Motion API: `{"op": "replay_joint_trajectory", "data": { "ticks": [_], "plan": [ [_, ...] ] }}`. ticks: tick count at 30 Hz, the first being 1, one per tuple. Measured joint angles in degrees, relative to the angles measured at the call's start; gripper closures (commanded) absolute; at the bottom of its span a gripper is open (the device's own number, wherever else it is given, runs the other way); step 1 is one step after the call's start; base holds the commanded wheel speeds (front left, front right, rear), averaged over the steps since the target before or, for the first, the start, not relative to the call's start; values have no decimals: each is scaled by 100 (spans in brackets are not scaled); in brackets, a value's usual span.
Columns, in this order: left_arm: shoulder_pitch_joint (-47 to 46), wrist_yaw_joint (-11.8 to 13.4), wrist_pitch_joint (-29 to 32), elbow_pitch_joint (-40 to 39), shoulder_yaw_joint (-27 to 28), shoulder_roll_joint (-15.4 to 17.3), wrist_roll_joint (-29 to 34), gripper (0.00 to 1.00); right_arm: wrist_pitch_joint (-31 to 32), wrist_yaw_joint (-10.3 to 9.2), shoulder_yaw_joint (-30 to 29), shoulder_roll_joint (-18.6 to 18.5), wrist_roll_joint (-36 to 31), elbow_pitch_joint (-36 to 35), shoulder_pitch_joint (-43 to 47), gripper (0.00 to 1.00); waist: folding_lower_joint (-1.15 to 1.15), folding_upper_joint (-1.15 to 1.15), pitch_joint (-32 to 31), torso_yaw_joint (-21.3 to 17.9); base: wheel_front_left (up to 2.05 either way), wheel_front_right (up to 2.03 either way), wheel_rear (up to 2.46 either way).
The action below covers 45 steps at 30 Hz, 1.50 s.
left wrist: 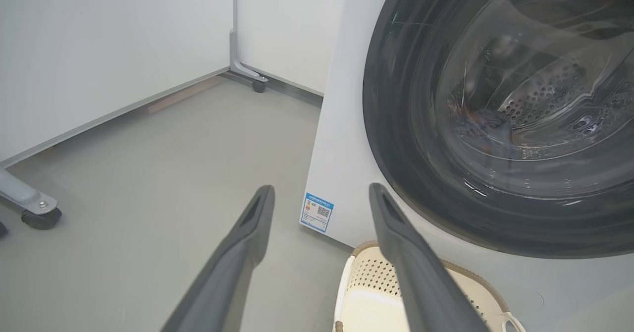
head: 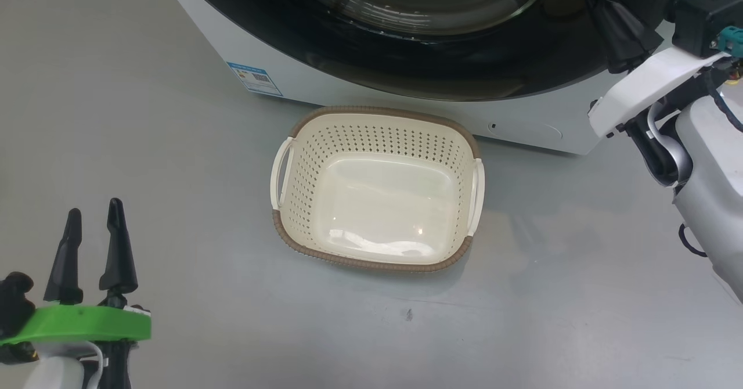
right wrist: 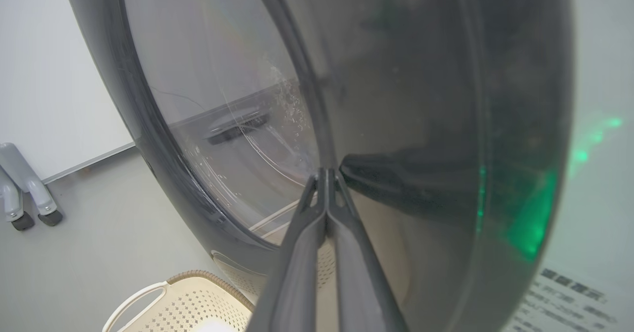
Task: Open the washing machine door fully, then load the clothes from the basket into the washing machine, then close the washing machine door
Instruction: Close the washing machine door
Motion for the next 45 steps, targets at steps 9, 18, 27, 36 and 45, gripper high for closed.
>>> {"op": "replay_joint_trajectory", "data": {
  "ticks": [9, 18, 27, 36, 45],
  "plan": [
    [-1, 0, 0, 114, -10, 9, 1, 0, -16, -18, 9, 167, 1, 307, 7, 100, 0, 0, -186, -38, 0, 0, 0],
    [2, 0, 0, 156, -8, 35, 16, 0, -67, -3, -3, 216, 11, 495, 164, 100, 0, 0, -411, -143, 0, 0, 0],
    [42, 0, 0, 178, 113, 131, 70, 0, -116, 99, -92, 458, 59, 459, 387, 0, 0, 0, -694, -360, 0, 0, 0],
    [220, 0, 0, 172, 219, 171, 191, 0, -118, 99, -404, 686, 56, 113, 857, 0, 0, 0, -1015, -768, 0, 0, 0],
    [322, 0, 0, 147, 344, 174, 294, 0, -118, 141, -508, 762, -79, -90, 1323, 0, 0, 0, -1257, -1160, 0, 0, 0]
  ]
}}
